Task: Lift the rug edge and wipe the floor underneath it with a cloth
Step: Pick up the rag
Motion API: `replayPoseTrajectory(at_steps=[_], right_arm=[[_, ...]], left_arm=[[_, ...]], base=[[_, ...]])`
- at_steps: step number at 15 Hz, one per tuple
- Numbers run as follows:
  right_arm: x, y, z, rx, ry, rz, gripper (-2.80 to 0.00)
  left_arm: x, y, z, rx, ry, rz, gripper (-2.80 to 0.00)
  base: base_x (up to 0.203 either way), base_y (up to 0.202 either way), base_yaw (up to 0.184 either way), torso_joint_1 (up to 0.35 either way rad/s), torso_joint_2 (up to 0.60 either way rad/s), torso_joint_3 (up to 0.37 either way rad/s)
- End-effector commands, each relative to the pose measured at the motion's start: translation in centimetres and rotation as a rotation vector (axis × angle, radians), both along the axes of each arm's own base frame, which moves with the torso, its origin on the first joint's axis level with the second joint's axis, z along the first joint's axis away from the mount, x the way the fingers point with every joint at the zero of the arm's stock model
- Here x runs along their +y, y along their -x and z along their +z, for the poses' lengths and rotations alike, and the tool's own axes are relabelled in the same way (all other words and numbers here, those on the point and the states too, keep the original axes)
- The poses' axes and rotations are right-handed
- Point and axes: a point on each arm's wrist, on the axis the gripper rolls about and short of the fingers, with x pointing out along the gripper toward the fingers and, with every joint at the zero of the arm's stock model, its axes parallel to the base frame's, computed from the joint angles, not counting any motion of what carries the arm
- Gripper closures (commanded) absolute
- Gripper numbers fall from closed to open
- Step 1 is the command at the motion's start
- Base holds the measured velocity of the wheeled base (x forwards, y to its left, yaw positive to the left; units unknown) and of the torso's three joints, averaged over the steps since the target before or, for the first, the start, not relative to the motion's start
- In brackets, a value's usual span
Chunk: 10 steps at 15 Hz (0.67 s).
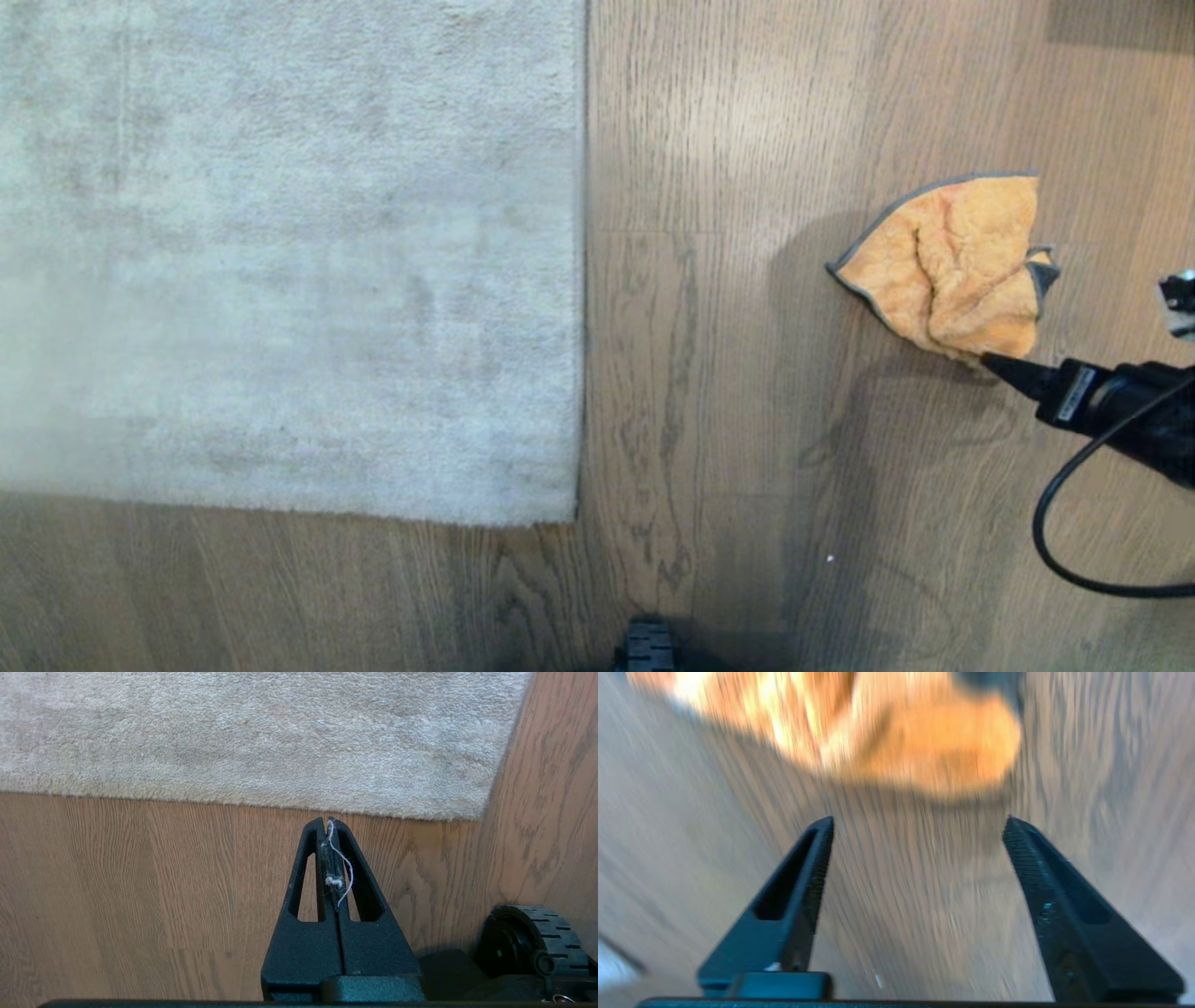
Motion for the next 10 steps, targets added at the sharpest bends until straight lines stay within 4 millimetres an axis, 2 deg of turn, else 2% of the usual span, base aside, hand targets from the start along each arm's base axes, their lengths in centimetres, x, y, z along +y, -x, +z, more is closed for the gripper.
replayPoseTrajectory(at_steps=[1, 4, 10], right_arm=[[-0.1, -1.3, 0.1, -0.036, -0.012, -0.004, -2.80], [-0.3, -2.2, 0.3, -0.113, -0.015, -0.046, -2.80], [-0.5, -3.7, 0.1, -0.117, -0.099, -0.180, -2.80]], left_arm=[[0.0, 0.0, 0.0, -0.001, 0.001, 0.002, 0.00], [0.0, 0.0, 0.0, -0.001, 0.001, 0.002, 0.00], [0.0, 0.0, 0.0, -0.001, 0.001, 0.001, 0.00]], base=[[0.000, 0.000, 0.000, 0.000, 0.00, 0.000], [0.000, 0.000, 0.000, 0.000, 0.00, 0.000], [0.000, 0.000, 0.000, 0.000, 0.00, 0.000]])
